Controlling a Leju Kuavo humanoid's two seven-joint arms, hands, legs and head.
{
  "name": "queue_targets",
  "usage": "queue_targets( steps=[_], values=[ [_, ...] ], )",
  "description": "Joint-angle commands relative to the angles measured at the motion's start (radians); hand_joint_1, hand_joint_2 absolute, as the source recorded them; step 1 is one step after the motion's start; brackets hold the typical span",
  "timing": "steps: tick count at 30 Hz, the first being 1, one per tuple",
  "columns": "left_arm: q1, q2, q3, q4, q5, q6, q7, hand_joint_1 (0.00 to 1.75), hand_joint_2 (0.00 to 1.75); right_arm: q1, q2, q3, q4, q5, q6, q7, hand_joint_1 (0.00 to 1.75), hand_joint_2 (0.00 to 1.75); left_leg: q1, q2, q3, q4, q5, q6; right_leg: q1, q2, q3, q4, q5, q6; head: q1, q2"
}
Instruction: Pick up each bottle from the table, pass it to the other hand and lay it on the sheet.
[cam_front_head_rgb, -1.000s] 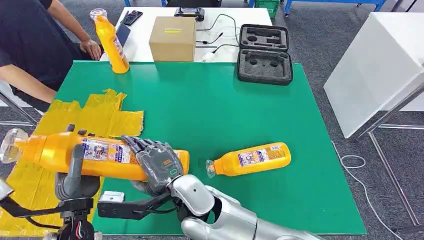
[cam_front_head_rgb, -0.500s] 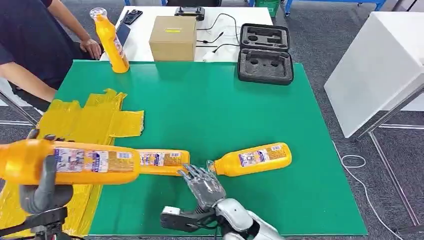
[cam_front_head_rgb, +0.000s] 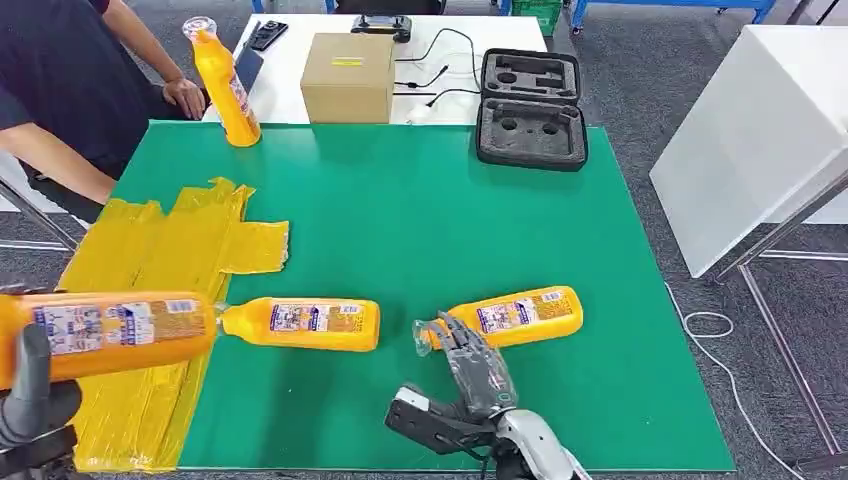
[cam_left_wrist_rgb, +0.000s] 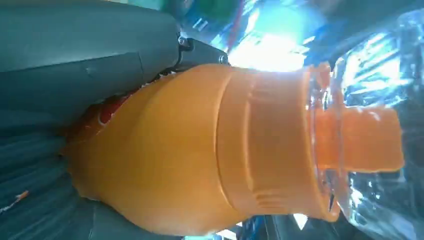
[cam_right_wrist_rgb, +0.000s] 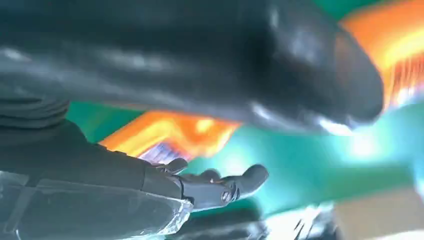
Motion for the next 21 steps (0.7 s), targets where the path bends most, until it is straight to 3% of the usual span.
queue_targets(
  steps=[1,5,10,13,14,15,19,21],
  values=[
    [-0.048,0.072,0.096,0.037,-0.034,0.009,-0.018,1.75,1.75,0.094,-0.013,-0.053,-0.176,0.019,-0.011,0.024,0.00,0.00,0.001,0.000,0.003,-0.001,-0.001,-0.003,0.001,-0.001,0.003,0.000,-0.001,-0.001,0.000,0.000],
    [-0.025,0.111,0.126,0.023,-0.144,0.060,-0.101,1.75,1.75,0.110,-0.033,-0.057,-0.196,-0.001,-0.049,-0.009,0.00,0.00,0.002,0.000,0.003,-0.001,-0.001,-0.004,0.001,-0.001,0.004,-0.001,-0.001,-0.002,0.000,0.000],
    [0.077,0.169,0.159,-0.013,-0.305,0.157,-0.203,1.75,1.75,0.134,-0.065,-0.045,-0.265,-0.075,-0.166,-0.175,0.00,0.00,0.002,0.004,0.007,-0.001,-0.004,-0.006,0.002,0.002,0.006,-0.001,-0.003,-0.003,0.000,0.000],
    [0.142,0.197,0.143,-0.014,-0.414,0.219,-0.213,1.75,1.75,0.152,-0.069,-0.039,-0.355,-0.352,-0.277,-0.517,0.00,0.00,0.001,0.004,0.004,-0.001,-0.003,-0.004,0.001,0.002,0.004,-0.001,-0.002,-0.002,0.000,0.000],
    [0.140,0.202,0.129,0.002,-0.468,0.244,-0.202,1.75,1.75,0.163,-0.077,-0.046,-0.400,-0.515,-0.261,-0.640,0.00,0.00,0.001,0.005,0.006,-0.001,-0.004,-0.005,0.001,0.003,0.005,0.000,-0.003,-0.002,0.000,0.000],
    [0.130,0.206,0.118,0.021,-0.535,0.274,-0.202,1.75,1.75,0.173,-0.085,-0.060,-0.427,-0.588,-0.236,-0.693,0.00,0.00,0.000,0.001,0.002,0.000,-0.002,-0.003,0.000,0.000,0.002,0.000,-0.002,-0.001,0.000,0.000],
    [0.093,0.249,0.067,0.120,-0.906,0.430,-0.146,1.75,1.75,0.211,-0.078,-0.156,-0.493,-0.913,-0.045,-0.872,0.00,0.00,0.001,-0.002,0.003,-0.001,-0.001,-0.003,0.000,-0.003,0.003,-0.001,-0.002,-0.001,0.000,0.000],
    [0.074,0.272,0.033,0.172,-1.022,0.458,-0.087,1.75,1.75,0.210,-0.039,-0.221,-0.487,-1.033,0.052,-0.903,0.00,0.00,0.001,-0.002,0.005,-0.002,-0.001,-0.004,0.000,-0.003,0.006,-0.002,-0.002,-0.002,0.000,0.000]
  ],
)
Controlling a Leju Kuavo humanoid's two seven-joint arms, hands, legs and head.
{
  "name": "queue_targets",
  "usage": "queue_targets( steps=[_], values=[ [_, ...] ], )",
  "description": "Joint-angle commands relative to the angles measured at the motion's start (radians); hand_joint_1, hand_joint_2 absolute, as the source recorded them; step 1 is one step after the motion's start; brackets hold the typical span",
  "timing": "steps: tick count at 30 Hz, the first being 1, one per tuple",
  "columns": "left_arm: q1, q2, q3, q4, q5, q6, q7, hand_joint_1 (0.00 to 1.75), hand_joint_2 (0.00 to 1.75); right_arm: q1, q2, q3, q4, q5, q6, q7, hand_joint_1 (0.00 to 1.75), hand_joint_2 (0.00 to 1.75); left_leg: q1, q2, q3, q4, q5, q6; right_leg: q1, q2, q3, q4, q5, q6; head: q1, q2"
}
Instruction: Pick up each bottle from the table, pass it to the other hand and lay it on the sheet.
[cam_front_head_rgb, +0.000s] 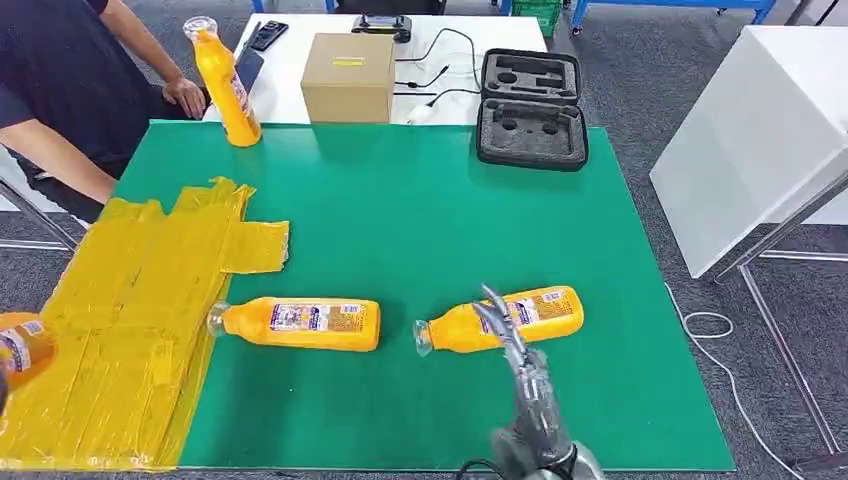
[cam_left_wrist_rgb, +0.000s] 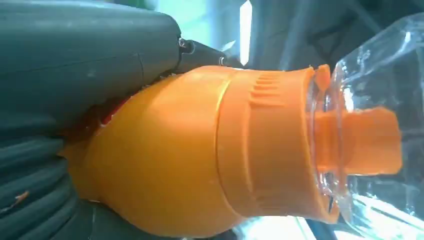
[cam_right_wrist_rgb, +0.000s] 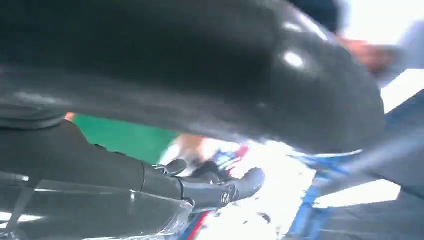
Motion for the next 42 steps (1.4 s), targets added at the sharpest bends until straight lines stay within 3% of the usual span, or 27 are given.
queue_targets(
  steps=[1,9,14,18,29,42],
  values=[
    [-0.055,0.098,-0.118,0.206,-0.415,0.149,0.134,1.75,1.75,0.040,0.037,-0.198,-0.109,-0.381,0.287,-0.168,0.00,0.00,0.000,-0.001,0.003,-0.001,0.000,-0.003,0.000,-0.002,0.004,-0.001,0.000,-0.001,0.000,0.000],
    [-0.202,0.101,-0.226,0.462,-0.785,0.189,0.285,1.75,1.75,-0.010,0.085,-0.294,-0.049,-0.380,0.396,-0.074,0.00,0.00,0.000,-0.002,0.007,-0.003,0.001,-0.004,0.000,-0.004,0.008,-0.003,0.001,-0.001,0.000,0.000],
    [-0.436,0.074,-0.339,0.696,-0.928,0.149,0.378,1.75,1.75,-0.053,0.064,-0.264,-0.047,-0.384,0.379,-0.057,0.00,0.00,0.001,-0.003,0.008,-0.004,0.002,-0.005,0.001,-0.005,0.010,-0.004,0.001,-0.002,0.000,0.000],
    [-0.520,0.041,-0.402,0.781,-0.995,0.126,0.422,1.75,1.75,-0.015,0.036,-0.257,-0.071,-0.382,0.363,-0.054,0.00,0.00,0.001,-0.007,0.007,-0.002,0.003,-0.003,0.001,-0.008,0.009,-0.003,0.001,-0.001,0.000,0.000],
    [-0.599,-0.036,-0.493,0.901,-1.160,0.078,0.511,1.75,1.75,-0.037,0.055,-0.248,-0.057,-0.382,0.377,-0.032,0.00,0.00,0.001,-0.002,0.007,-0.001,0.001,-0.003,0.002,-0.005,0.009,-0.003,0.001,-0.001,0.000,0.000],
    [-0.721,-0.066,-0.554,1.048,-1.283,0.021,0.560,1.75,1.75,-0.057,0.065,-0.233,-0.038,-0.376,0.423,-0.008,0.00,0.00,0.002,-0.002,0.006,-0.001,0.001,-0.003,0.002,-0.004,0.007,-0.002,0.001,-0.001,0.000,0.000]
  ],
)
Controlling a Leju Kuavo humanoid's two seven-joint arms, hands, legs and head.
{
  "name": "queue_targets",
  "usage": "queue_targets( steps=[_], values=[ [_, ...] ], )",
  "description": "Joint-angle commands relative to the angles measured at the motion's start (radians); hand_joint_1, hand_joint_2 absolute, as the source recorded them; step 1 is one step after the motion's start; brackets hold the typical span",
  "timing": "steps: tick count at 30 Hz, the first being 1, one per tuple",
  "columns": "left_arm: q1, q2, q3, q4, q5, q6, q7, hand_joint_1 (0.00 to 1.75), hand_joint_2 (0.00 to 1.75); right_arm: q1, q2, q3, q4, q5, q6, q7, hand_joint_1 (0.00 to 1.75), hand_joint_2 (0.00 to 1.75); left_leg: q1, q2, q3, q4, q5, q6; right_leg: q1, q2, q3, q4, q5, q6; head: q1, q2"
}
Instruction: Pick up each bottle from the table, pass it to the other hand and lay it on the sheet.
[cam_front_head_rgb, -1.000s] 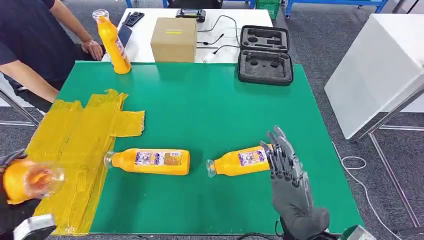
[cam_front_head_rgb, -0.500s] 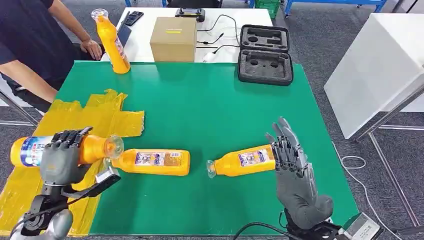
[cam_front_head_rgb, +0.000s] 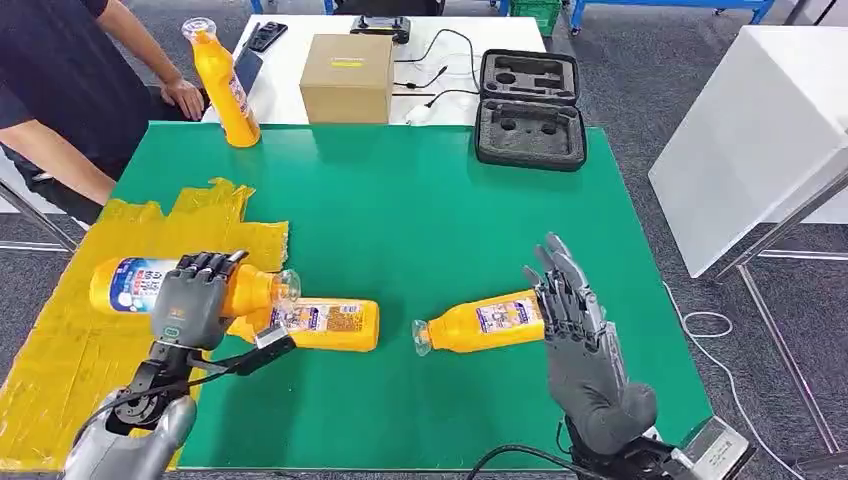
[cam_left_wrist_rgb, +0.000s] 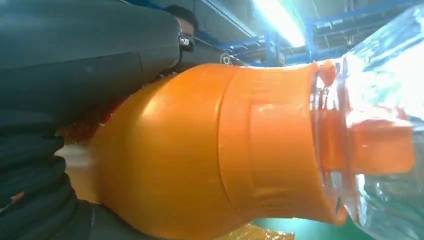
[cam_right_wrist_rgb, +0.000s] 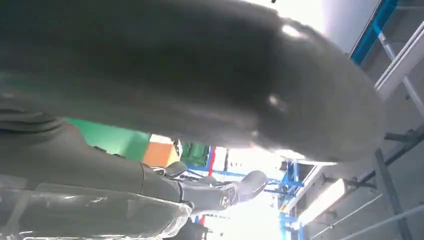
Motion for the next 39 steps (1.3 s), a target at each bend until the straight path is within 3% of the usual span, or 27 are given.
queue_targets(
  steps=[1,8,18,19,20,39],
  values=[
    [-0.154,-0.045,-0.071,0.212,-0.097,-0.047,0.046,1.75,1.75,-0.033,0.011,0.022,0.053,0.003,0.027,0.012,0.00,0.00,0.001,-0.003,0.002,-0.001,0.000,-0.003,0.001,-0.004,0.004,-0.002,-0.001,-0.001,0.000,0.000],
    [-0.242,-0.032,-0.035,0.277,-0.139,-0.086,0.072,1.75,1.75,-0.014,0.006,0.036,0.053,0.015,0.042,0.013,0.00,0.00,0.002,-0.002,0.002,0.000,0.000,-0.004,0.002,-0.003,0.004,-0.001,-0.001,-0.002,0.001,0.000],
    [-0.243,-0.031,-0.001,0.288,-0.151,-0.084,0.080,1.75,1.75,-0.002,0.010,0.030,0.041,0.022,0.049,0.012,0.00,0.00,0.002,0.000,0.004,-0.001,-0.001,-0.004,0.002,-0.001,0.005,-0.002,-0.001,-0.002,0.000,0.000],
    [-0.237,-0.028,0.001,0.284,-0.152,-0.074,0.075,0.91,1.75,0.002,0.012,0.031,0.036,0.027,0.048,0.013,0.00,0.00,0.001,0.000,0.002,-0.001,-0.001,-0.003,0.001,-0.001,0.003,-0.001,-0.001,-0.001,0.000,0.000],
    [-0.235,-0.026,0.004,0.292,-0.151,-0.076,0.071,0.00,0.00,0.004,0.012,0.032,0.033,0.029,0.049,0.015,0.00,0.00,0.002,0.000,0.003,0.000,-0.001,-0.004,0.002,-0.001,0.005,-0.001,-0.001,-0.002,0.000,0.000],
    [-0.236,-0.029,0.012,0.296,-0.113,-0.087,0.012,0.00,0.00,0.002,0.021,0.029,0.043,0.035,0.050,0.028,0.00,0.00,0.001,0.000,0.001,0.000,-0.001,-0.003,0.001,-0.001,0.002,-0.001,0.000,-0.001,0.000,0.000]
  ],
)
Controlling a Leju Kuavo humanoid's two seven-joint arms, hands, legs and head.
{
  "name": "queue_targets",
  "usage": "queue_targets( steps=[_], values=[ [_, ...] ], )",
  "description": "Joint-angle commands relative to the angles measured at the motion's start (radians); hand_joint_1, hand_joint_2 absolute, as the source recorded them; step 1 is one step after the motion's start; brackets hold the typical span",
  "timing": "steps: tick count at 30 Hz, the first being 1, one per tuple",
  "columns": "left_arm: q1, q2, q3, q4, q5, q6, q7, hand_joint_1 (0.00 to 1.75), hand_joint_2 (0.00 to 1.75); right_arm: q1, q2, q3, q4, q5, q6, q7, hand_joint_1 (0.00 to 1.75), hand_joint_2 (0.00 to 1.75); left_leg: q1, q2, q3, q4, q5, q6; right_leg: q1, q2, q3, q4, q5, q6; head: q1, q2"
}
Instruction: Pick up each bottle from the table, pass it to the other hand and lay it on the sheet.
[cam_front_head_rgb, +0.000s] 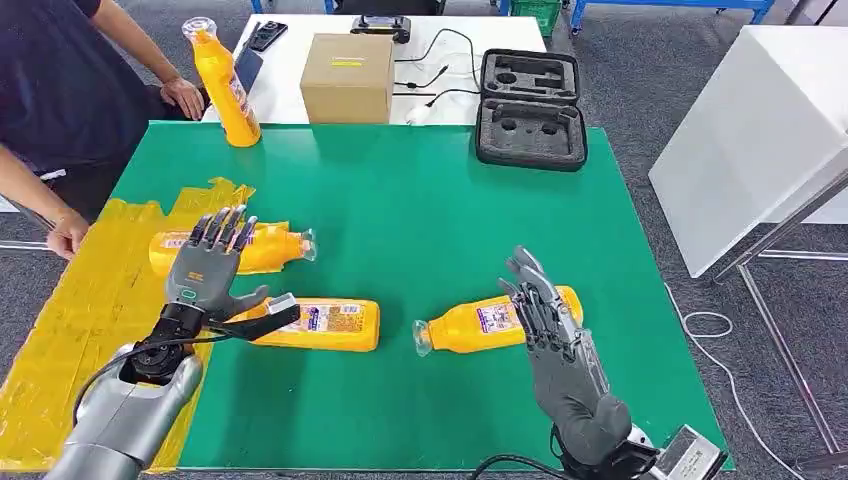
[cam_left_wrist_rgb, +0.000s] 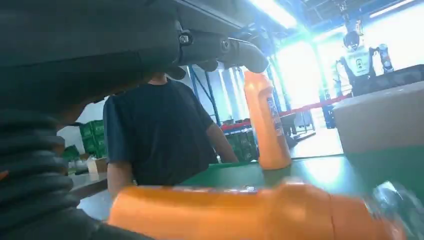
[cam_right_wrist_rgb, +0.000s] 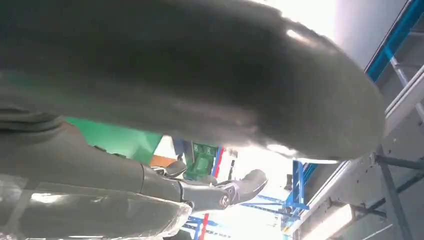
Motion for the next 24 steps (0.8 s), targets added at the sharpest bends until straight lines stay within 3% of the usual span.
queue_targets(
  steps=[1,6,7,8,10,12,14,18,21,23,24],
  values=[
    [-0.039,-0.003,0.024,0.041,0.038,0.001,-0.015,0.00,0.00,-0.011,0.016,0.006,0.041,0.007,-0.007,0.015,0.00,0.00,0.002,0.000,0.003,0.000,-0.001,-0.004,0.002,-0.001,0.003,-0.001,-0.001,-0.002,0.000,0.000],
    [0.052,-0.061,0.157,-0.166,0.458,0.037,-0.115,0.00,0.00,-0.014,0.013,-0.022,0.046,0.195,-0.034,0.139,0.00,0.00,0.002,0.002,0.004,0.000,-0.002,-0.004,0.002,0.001,0.004,-0.001,-0.001,-0.002,0.000,0.000],
    [0.088,-0.068,0.184,-0.250,0.598,0.016,-0.138,0.00,0.00,-0.013,0.008,-0.031,0.052,0.297,-0.055,0.189,0.00,1.75,0.003,0.002,0.004,0.000,-0.002,-0.005,0.002,0.000,0.004,-0.002,-0.001,-0.002,0.000,0.000],
    [0.119,-0.080,0.212,-0.324,0.750,-0.008,-0.162,0.00,0.00,-0.016,-0.001,-0.032,0.059,0.416,-0.067,0.237,0.00,1.75,0.003,0.002,0.004,0.000,-0.003,-0.005,0.002,0.001,0.005,-0.002,-0.001,-0.002,0.000,0.000],
    [0.132,-0.073,0.211,-0.352,0.758,-0.016,-0.155,0.00,0.00,-0.015,0.001,-0.037,0.061,0.417,-0.066,0.237,0.00,1.75,0.002,0.002,0.003,0.000,-0.002,-0.003,0.002,0.001,0.003,-0.002,-0.001,-0.001,0.000,0.000],
    [0.159,-0.100,0.256,-0.425,1.016,-0.055,-0.195,0.00,0.00,-0.031,-0.020,-0.028,0.089,0.577,-0.061,0.344,0.00,1.75,0.002,0.002,0.002,0.000,-0.001,-0.003,0.001,0.001,0.002,-0.001,0.000,-0.001,0.000,0.000],
    [0.176,-0.082,0.265,-0.497,1.192,-0.067,-0.208,0.00,0.00,-0.086,-0.039,0.008,0.161,0.723,-0.073,0.387,0.00,1.75,0.003,0.004,0.004,0.000,-0.003,-0.004,0.002,0.002,0.004,-0.002,-0.001,-0.001,0.000,0.000],
    [0.186,-0.063,0.281,-0.556,1.349,-0.088,-0.215,0.00,0.00,-0.160,-0.048,0.049,0.272,0.827,-0.137,0.409,0.00,1.75,0.003,0.006,0.003,0.000,-0.002,-0.005,0.003,0.005,0.003,-0.002,0.001,-0.002,0.000,0.000],
    [0.224,-0.025,0.292,-0.653,1.513,-0.113,-0.242,0.00,0.00,-0.277,-0.034,0.103,0.403,0.843,-0.168,0.441,0.00,1.75,0.003,0.009,0.004,-0.001,-0.001,-0.005,0.002,0.007,0.003,-0.003,0.002,-0.002,0.000,0.000],
    [0.288,0.001,0.307,-0.737,1.570,-0.136,-0.243,0.00,0.00,-0.308,-0.017,0.125,0.415,0.889,-0.164,0.485,0.00,1.75,0.004,0.009,0.009,-0.002,-0.002,-0.009,0.004,0.007,0.008,-0.005,0.001,-0.004,0.000,0.000],
    [0.323,0.016,0.315,-0.771,1.601,-0.151,-0.245,0.00,0.00,-0.299,-0.020,0.126,0.393,0.901,-0.160,0.503,0.00,1.75,0.004,0.016,0.009,-0.003,-0.003,-0.009,0.004,0.014,0.006,-0.004,0.003,-0.004,0.000,0.000]
  ],
)
